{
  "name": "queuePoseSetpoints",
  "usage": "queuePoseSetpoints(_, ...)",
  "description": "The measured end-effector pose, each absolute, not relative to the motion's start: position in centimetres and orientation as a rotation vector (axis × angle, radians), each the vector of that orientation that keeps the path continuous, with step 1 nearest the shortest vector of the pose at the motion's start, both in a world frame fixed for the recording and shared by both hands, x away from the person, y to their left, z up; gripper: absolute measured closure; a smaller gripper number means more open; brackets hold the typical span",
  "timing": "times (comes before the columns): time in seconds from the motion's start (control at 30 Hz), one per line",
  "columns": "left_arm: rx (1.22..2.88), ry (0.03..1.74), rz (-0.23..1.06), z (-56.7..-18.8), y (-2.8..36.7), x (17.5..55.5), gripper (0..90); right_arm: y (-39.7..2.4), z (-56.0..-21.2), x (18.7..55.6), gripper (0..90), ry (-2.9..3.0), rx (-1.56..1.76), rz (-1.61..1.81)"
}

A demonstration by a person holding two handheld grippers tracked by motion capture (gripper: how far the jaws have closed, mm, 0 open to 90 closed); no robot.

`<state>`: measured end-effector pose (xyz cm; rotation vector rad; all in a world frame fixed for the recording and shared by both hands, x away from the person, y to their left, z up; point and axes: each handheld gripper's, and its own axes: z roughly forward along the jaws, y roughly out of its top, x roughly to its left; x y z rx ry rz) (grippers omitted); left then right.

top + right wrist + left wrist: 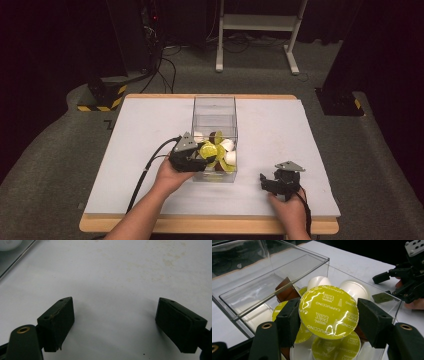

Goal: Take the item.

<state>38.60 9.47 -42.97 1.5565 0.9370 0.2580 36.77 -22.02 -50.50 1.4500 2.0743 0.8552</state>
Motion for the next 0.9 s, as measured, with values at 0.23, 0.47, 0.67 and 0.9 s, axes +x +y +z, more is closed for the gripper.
queuePoseSetpoints(0.23,1.537,0.926,0.253,-42.4,10.1,38.1,37.9,-22.0,-50.5,36.8,15.5,2.074,1.45,0.855)
queuePoseSetpoints(0.47,1.526,0.927,0.248,-42.1,10.7,37.8,37.9,-22.0,-50.5,36.8,15.5,2.074,1.45,0.856)
queuePoseSetpoints(0.67,1.51,0.932,0.247,-41.9,11.2,37.6,37.9,-22.0,-50.5,36.8,15.5,2.074,1.451,0.856)
queuePoseSetpoints(0.9,1.486,0.944,0.261,-41.7,12.3,37.3,37.9,-22.0,-50.5,36.8,15.5,2.074,1.451,0.856)
